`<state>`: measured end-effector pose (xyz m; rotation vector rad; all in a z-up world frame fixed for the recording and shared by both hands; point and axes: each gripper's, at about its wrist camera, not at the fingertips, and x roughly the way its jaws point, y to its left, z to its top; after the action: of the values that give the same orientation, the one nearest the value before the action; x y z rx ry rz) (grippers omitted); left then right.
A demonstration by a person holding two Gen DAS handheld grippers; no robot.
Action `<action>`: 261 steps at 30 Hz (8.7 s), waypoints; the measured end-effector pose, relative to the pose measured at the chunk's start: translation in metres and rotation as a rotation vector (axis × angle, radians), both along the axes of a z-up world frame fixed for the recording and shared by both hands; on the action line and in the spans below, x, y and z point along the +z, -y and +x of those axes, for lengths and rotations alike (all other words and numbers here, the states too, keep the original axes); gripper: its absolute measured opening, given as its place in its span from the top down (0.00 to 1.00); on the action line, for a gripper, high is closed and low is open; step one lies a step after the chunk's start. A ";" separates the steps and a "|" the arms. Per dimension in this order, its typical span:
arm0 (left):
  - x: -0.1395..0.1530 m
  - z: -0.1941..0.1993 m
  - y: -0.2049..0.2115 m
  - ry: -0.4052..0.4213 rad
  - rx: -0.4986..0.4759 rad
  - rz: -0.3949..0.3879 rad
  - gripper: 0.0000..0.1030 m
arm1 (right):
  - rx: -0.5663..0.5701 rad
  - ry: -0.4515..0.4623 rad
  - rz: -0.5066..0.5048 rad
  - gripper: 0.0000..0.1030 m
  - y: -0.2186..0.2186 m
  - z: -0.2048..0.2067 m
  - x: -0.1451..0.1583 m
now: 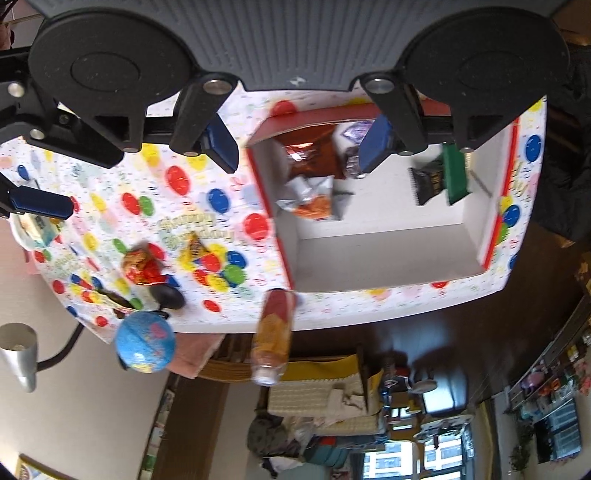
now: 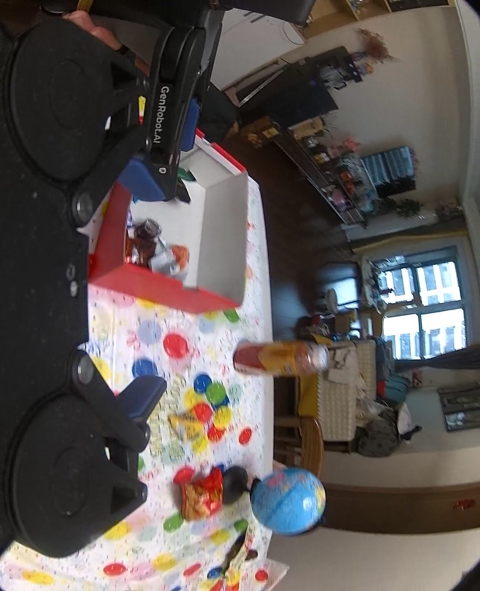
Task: Organize snacks
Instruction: 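Move both tools back toward the remaining snacks beside the globe and tissue box, then grasp the orange round candy with the right tool while the left tool grasps the yellow packet, then carry the orange candy and yellow packet over the white box with both tools, then lower both tools into the box and open them to drop the snacks, then move both tools out of the box toward the red chip bag and small candy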
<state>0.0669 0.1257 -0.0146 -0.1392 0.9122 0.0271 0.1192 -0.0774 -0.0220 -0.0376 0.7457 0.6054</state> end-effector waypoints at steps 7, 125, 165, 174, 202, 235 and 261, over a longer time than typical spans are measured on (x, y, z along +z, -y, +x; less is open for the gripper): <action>-0.001 0.015 0.041 0.019 -0.049 -0.040 0.19 | -0.079 0.003 0.009 0.01 0.053 0.004 -0.006; -0.032 0.066 0.102 -0.108 0.082 -0.049 0.76 | -0.254 -0.154 0.026 0.56 0.121 0.053 -0.056; -0.074 0.046 -0.161 -0.220 0.308 -0.006 0.76 | 0.149 -0.186 -0.150 0.56 -0.183 0.049 -0.089; -0.105 0.062 -0.149 -0.285 0.227 0.006 0.76 | 0.189 -0.223 -0.227 0.56 -0.201 0.048 -0.114; -0.107 0.048 -0.138 -0.286 0.220 0.029 0.48 | 0.174 -0.211 -0.232 0.44 -0.183 0.037 -0.105; -0.011 -0.017 -0.056 -0.026 0.131 0.011 0.20 | 0.100 -0.046 0.010 0.03 -0.058 -0.002 -0.017; -0.033 0.094 0.114 0.004 0.015 -0.020 0.00 | -0.170 -0.069 -0.020 0.00 0.145 0.106 -0.047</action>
<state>0.1610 0.0115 -0.0480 -0.1643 0.9074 0.0315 0.2251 -0.2226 -0.0693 0.0279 0.8126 0.4385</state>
